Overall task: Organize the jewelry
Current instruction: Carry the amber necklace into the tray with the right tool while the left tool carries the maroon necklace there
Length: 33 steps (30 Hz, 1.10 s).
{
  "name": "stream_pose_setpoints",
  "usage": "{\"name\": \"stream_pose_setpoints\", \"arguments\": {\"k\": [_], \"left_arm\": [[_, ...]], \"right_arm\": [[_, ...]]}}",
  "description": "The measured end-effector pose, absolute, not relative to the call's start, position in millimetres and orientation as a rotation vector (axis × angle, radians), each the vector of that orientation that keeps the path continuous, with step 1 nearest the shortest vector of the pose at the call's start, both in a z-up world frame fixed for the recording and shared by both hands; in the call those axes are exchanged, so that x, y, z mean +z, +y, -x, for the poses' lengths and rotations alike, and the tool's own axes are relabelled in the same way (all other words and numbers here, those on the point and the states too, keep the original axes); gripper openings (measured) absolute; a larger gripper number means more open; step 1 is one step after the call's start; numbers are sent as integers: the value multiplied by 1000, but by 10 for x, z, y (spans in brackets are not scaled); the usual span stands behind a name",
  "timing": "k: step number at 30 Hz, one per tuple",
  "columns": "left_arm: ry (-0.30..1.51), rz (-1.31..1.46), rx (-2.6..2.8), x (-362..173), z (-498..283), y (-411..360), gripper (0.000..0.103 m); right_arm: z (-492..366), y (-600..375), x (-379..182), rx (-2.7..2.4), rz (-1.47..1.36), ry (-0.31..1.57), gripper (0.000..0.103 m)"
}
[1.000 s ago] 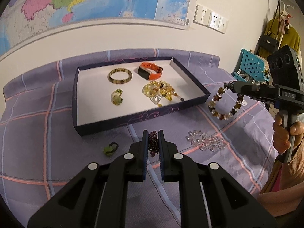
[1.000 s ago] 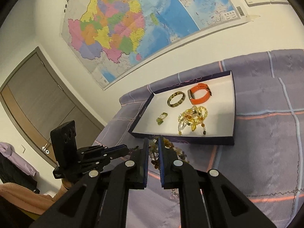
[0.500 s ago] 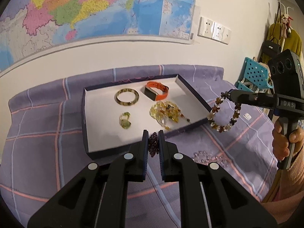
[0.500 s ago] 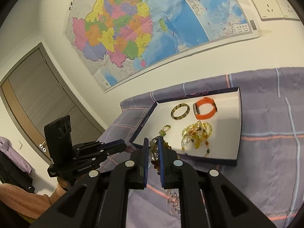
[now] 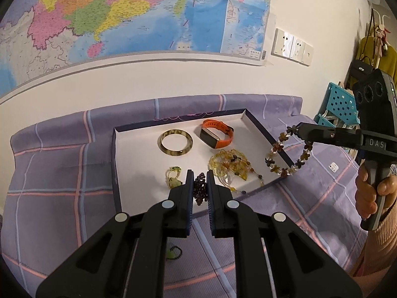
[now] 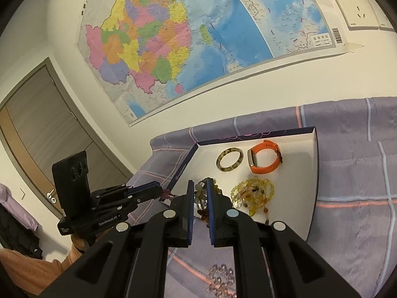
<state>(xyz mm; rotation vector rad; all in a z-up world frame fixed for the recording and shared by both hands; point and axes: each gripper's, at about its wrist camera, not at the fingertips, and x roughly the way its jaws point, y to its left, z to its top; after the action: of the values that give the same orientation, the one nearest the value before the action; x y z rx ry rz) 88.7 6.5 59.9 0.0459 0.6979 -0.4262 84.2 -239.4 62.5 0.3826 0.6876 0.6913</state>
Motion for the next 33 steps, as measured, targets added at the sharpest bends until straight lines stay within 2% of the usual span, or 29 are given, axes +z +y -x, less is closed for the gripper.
{"name": "stream_pose_setpoints", "arguments": {"k": [33], "left_arm": [[744, -51, -366, 400, -1386, -43, 11]], "right_arm": [[-1428, -2347, 468, 646, -392, 743, 8]]}}
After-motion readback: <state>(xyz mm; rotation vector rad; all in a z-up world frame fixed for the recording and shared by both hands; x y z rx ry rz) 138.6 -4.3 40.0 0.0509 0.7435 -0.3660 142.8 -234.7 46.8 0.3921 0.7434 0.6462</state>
